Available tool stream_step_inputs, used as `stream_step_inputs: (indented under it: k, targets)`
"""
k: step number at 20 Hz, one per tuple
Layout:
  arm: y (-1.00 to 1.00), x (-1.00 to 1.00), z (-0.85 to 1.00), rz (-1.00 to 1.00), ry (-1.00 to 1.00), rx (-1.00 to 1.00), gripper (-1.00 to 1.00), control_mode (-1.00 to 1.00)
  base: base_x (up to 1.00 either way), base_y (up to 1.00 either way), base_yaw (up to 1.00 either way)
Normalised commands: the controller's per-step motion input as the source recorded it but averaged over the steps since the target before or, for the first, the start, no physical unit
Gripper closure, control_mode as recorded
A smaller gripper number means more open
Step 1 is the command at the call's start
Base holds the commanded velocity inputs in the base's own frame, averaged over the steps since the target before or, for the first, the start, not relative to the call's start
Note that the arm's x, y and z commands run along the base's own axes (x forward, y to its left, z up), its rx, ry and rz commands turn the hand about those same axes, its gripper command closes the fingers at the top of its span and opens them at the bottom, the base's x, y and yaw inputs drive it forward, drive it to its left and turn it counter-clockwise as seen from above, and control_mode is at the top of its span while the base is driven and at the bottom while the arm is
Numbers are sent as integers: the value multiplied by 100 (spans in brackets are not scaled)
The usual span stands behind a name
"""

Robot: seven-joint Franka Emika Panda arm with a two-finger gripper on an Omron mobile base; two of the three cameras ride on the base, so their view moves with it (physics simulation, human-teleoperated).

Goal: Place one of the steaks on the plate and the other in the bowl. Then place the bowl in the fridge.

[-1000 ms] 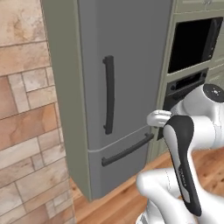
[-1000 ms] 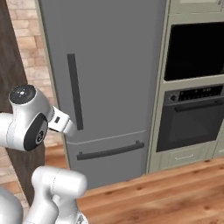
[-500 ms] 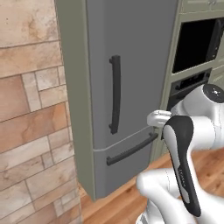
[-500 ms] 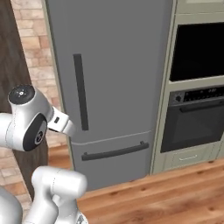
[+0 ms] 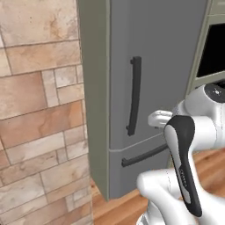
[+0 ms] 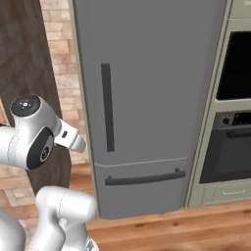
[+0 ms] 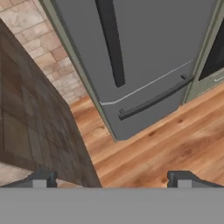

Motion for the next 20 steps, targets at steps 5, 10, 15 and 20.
stream_step_inputs:
  k: [5, 10, 15, 20]
  targets:
    - [0, 0, 0, 0, 0, 0, -100, 100, -5, -5, -9]
    - [0, 0, 0, 0, 0, 0, -100, 100, 7, 20, -46]
    - [14, 15, -2, -3, 0, 0, -100, -100, 25, 18, -21]
    - [15, 13, -2, 10, -9, 1, -100, -100, 0, 0, 0]
